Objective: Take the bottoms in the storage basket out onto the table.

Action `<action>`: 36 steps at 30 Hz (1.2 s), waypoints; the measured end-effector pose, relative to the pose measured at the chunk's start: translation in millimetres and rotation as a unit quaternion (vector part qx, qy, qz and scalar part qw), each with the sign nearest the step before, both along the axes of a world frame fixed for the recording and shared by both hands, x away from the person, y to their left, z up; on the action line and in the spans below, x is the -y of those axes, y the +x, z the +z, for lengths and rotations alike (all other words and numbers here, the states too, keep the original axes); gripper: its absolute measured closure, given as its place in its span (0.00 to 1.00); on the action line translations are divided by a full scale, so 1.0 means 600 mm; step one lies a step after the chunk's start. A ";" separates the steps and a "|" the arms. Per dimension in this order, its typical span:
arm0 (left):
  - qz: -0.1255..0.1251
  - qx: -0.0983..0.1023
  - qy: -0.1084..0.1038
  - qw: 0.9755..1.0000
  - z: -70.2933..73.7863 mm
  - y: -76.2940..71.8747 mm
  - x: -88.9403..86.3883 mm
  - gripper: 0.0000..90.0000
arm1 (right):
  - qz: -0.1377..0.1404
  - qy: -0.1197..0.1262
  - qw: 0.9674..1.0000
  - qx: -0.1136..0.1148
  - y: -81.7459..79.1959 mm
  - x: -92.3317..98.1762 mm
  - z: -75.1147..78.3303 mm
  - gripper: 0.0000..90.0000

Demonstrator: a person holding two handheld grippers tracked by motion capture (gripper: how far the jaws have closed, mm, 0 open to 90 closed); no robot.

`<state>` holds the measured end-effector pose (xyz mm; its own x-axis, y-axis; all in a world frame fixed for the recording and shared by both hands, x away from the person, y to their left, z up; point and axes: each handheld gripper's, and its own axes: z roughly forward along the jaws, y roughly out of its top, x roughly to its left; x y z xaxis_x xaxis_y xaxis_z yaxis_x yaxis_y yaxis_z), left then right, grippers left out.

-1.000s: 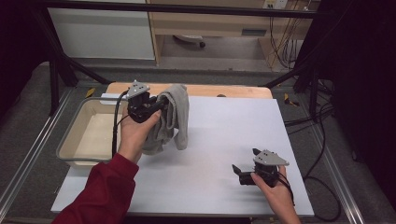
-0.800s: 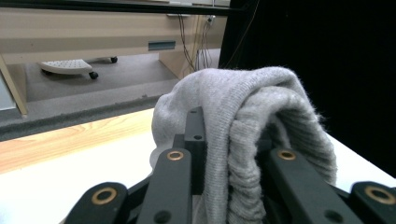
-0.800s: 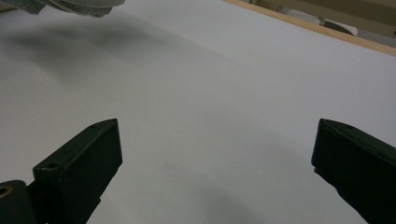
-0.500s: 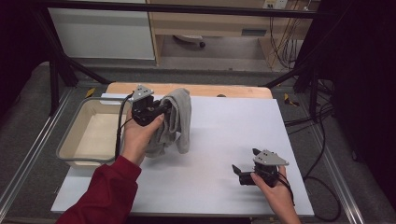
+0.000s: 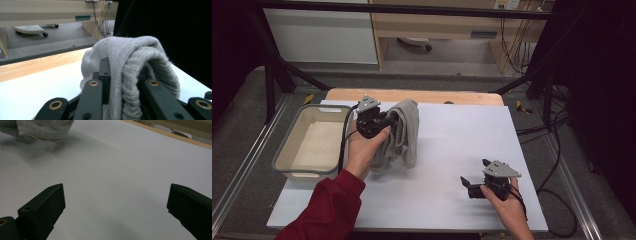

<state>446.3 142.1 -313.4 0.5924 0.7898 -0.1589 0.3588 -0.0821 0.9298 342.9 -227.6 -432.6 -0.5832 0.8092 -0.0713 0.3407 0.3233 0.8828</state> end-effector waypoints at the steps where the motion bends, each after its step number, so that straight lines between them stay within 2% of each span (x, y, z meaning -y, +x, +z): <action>1: 0.000 -0.001 0.000 1.000 -0.001 0.000 0.001 0.85 | 0.000 0.000 1.000 0.000 0.000 0.000 0.000 0.02; 17: -0.008 -0.010 0.003 1.000 -0.019 -0.003 0.014 0.85 | 0.004 -0.002 1.000 -0.001 0.000 -0.002 0.000 0.02; 36: -0.022 -0.015 0.001 1.000 -0.024 -0.009 0.040 0.85 | 0.006 -0.002 1.000 0.000 0.000 -0.002 0.000 0.02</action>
